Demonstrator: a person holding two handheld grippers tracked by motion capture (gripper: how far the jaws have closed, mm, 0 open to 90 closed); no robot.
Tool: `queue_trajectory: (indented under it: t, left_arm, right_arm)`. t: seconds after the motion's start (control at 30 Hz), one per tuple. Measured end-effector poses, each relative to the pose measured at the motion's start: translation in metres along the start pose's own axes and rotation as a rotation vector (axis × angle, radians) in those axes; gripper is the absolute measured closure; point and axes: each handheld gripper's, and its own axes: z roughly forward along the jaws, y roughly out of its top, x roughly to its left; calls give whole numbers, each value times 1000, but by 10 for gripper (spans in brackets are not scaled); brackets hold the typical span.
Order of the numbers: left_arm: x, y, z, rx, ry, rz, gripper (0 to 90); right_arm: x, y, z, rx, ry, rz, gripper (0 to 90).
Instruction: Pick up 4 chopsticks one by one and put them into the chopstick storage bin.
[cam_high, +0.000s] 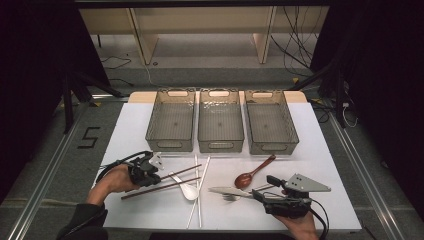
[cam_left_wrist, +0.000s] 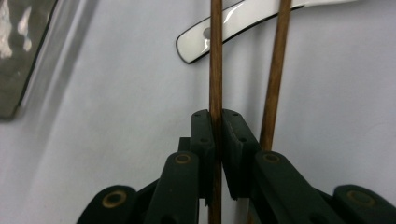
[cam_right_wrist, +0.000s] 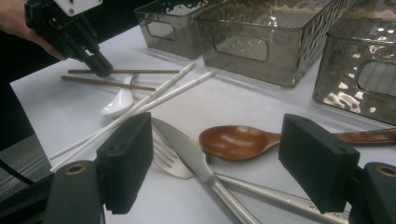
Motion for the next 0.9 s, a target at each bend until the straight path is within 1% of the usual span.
queue_trajectory:
  t: [0.03,0.07,0.1,0.13,0.2,0.23,0.27,0.3,0.33,0.37,0.43,0.5,0.53,0.6,0.63,0.7,0.73,0.8,0.9]
  left_arm:
    - [0,0,-1,-12,6,-2,835]
    - [1,1,-4,-5,8,19,835]
    - [0,2,-5,-19,15,14,838]
    - [1,2,-7,-17,18,23,839]
    - [1,2,-10,-35,23,13,839]
    - [2,3,-13,-28,21,26,840]
    - [1,3,-15,-40,24,18,840]
    - [1,3,-18,-30,27,28,840]
    - [0,3,-20,-46,30,23,840]
    - [-1,4,-23,-50,35,30,840]
    - [-3,6,-28,-66,44,30,839]
    - [-4,8,-33,-94,53,21,839]
    - [-4,10,-34,-117,53,2,839]
    - [-4,12,-38,-163,36,-30,839]
    - [-4,14,-40,-176,33,-44,839]
    - [-3,17,-42,-196,46,-75,839]
    - [-1,19,-44,-199,47,-84,839]
    - [2,22,-46,-215,55,-122,839]
    - [6,26,-50,-231,70,-163,839]
  right_arm:
    - [0,0,0,0,0,0,270]
    - [0,0,0,0,0,0,270]
    - [0,0,0,-1,-1,1,270]
    - [0,0,0,-2,-1,0,270]
    - [0,0,0,-2,-1,0,270]
    - [0,0,0,-2,-1,-1,270]
    - [0,0,0,-1,-1,-1,270]
    - [0,0,0,-1,-1,-1,270]
    - [0,0,0,0,-1,0,271]
    - [0,0,0,-1,0,-1,270]
    - [0,0,0,-1,0,0,270]
    - [0,0,0,-2,0,0,270]
    - [0,0,0,-2,-1,0,271]
    - [0,1,-1,-4,0,-4,270]
    - [0,1,-1,-4,0,-4,270]
    - [0,1,-1,-5,0,-1,270]
    - [0,1,-1,-5,0,-1,270]
    - [0,0,-1,-6,0,-1,270]
    - [0,1,-1,-7,0,0,270]
